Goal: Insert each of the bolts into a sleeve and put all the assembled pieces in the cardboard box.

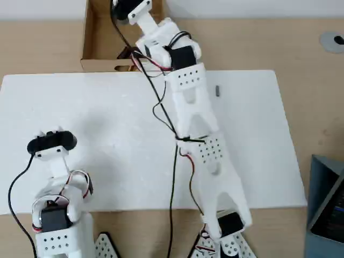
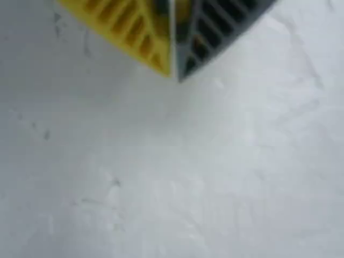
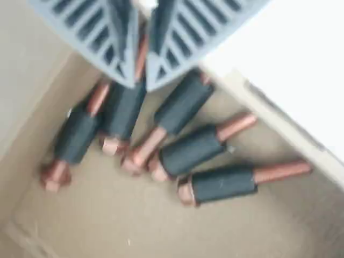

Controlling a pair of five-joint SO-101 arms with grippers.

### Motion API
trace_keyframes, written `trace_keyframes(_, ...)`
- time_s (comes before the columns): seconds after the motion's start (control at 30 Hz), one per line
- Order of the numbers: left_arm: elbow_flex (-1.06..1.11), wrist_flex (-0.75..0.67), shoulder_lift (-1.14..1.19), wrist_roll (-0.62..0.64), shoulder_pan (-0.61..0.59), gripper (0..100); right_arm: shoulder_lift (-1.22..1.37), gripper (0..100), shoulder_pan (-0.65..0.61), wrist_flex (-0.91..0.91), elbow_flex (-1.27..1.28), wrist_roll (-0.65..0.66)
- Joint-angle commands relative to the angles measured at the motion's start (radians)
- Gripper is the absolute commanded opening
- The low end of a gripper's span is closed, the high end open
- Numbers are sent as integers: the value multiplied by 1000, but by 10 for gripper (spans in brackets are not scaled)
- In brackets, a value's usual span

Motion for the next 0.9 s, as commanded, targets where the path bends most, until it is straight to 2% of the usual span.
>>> trace_keyframes(0.0,-6,-14,-5,0,-3,3,-156,9,22,83,-47,-52)
trace_keyframes(0.4,-6,-14,-5,0,-3,3,-452,9,35,462,-48,-204)
trace_keyframes(0.67,-6,-14,-5,0,-3,3,-639,9,90,470,-25,-216)
trace_keyframes(0.87,-6,-14,-5,0,-3,3,-906,9,108,470,232,-216)
